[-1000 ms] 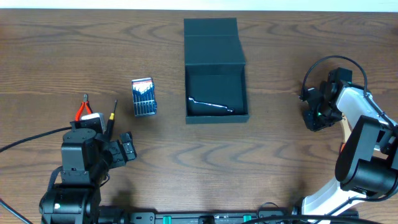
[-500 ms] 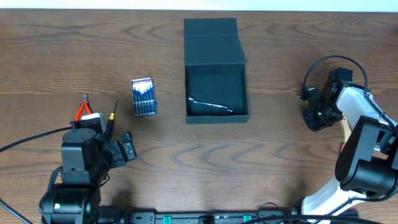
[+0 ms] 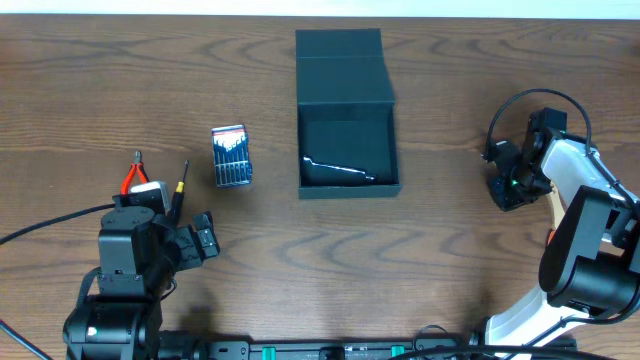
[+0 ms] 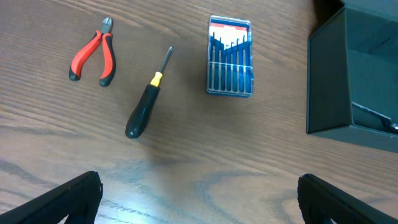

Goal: Pack container
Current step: 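Close the right gripper on the hammer near its head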

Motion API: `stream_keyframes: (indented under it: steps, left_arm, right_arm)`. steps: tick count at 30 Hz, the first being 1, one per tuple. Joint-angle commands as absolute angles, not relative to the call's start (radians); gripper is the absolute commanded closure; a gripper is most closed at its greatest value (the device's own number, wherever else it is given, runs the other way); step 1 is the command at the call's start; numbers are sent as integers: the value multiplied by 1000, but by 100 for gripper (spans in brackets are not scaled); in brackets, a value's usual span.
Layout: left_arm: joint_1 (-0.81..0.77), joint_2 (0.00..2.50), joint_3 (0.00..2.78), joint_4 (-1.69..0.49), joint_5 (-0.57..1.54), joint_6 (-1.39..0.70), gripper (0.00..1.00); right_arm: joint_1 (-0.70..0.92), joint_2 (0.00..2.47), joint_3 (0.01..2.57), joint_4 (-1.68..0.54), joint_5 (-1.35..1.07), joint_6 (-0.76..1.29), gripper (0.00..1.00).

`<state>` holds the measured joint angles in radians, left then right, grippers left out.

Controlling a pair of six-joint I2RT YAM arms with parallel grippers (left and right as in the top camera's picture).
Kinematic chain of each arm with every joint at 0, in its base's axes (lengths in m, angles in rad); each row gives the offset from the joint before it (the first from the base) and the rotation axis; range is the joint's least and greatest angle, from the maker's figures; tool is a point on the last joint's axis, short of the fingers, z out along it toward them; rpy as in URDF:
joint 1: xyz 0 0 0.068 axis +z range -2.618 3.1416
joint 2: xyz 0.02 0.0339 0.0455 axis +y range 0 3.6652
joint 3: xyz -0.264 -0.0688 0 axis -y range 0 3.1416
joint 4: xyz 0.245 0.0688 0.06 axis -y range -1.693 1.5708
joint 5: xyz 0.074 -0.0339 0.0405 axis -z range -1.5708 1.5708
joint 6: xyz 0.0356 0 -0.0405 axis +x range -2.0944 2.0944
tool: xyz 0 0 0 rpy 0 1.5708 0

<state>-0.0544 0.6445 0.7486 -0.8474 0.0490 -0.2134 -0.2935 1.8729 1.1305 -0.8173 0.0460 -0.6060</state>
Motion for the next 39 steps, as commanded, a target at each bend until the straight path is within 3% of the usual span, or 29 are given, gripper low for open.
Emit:
stream_keyframes:
  steps: [1,39]
  left_arm:
    - [-58,645,768,-844,43,-223,1]
    - [-58,645,768,-844,43,-223,1]
  right_arm:
    - [-293,1915,1104,-826,-42,-581,99]
    - [-293,1914,1106,-843,-124,-581,99]
